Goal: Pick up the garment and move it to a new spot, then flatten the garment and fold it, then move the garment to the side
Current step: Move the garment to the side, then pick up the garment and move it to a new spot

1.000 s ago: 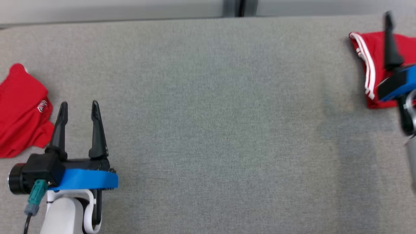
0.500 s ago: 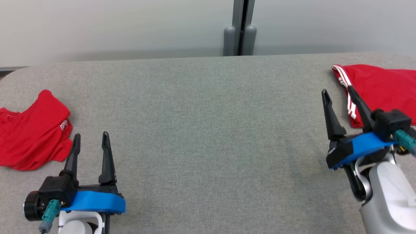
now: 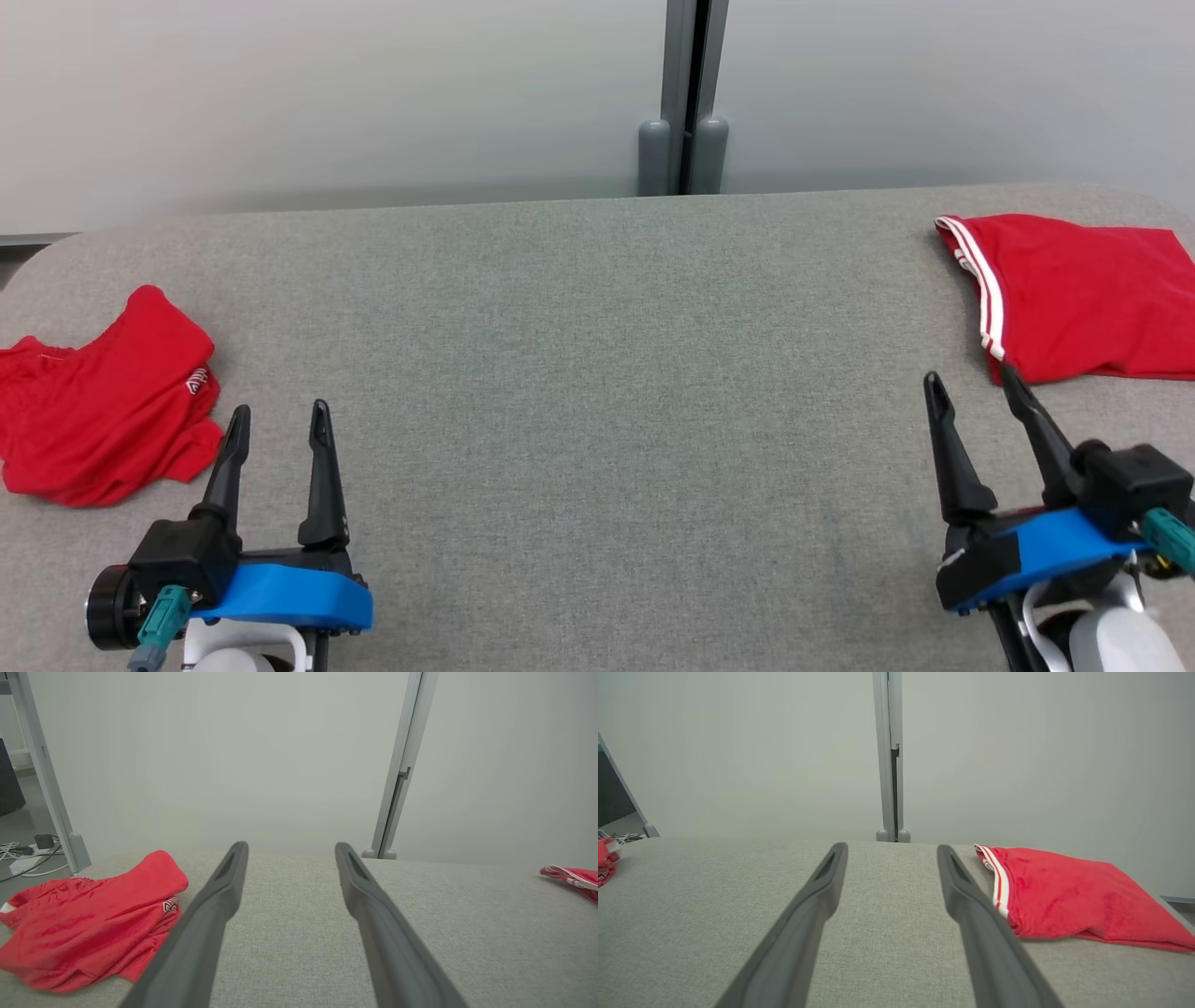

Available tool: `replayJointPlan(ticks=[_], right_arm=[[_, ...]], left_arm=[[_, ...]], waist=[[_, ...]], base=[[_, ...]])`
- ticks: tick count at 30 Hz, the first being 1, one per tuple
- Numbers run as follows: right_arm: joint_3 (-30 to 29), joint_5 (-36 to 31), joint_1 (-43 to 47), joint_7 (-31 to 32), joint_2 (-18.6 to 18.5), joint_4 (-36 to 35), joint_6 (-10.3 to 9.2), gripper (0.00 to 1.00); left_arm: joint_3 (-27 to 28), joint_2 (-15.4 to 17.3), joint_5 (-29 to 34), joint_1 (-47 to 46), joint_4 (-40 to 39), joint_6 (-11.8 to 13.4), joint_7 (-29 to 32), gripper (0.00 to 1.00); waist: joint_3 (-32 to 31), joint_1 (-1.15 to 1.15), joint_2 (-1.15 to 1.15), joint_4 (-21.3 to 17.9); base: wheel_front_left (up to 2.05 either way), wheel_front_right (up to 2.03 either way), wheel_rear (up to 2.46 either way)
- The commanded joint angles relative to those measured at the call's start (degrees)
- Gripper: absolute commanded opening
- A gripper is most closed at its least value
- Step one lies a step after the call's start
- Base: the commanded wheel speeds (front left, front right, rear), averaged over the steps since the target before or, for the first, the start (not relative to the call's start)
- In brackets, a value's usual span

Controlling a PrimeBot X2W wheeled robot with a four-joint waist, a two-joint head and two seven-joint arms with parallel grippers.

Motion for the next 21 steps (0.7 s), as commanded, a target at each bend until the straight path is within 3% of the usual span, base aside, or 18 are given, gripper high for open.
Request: replayJointPlan(ticks=[1, 8, 21], right_arm=[[-0.67, -0.34, 2.77, 0.6, 0.82, -2.3, 0.03, 1.0], [-2.15, -0.47, 7.24, 1.99, 2.07, -7.08, 0.03, 1.0], [-2.7, 0.38, 8.75, 2.42, 2.24, -7.57, 0.03, 1.0]], left_arm=[[-0.29, 0.27, -0.01, 0.48, -0.09, 0.27, 0.21, 1.0], [-0.67, 0.57, -0.17, 0.77, -0.73, 0.72, 0.7, 1.0], [-0.98, 1.15, -0.63, 1.06, -0.74, 1.18, 0.89, 1.0]], waist=[[-0.16, 0.0, 0.0, 0.2], [-0.51, 0.0, 0.0, 0.72], [-0.86, 0.0, 0.0, 1.1]], base=[[0.0, 0.0, 0.0], [0.0, 0.0, 0.0], [0.0, 0.0, 0.0]])
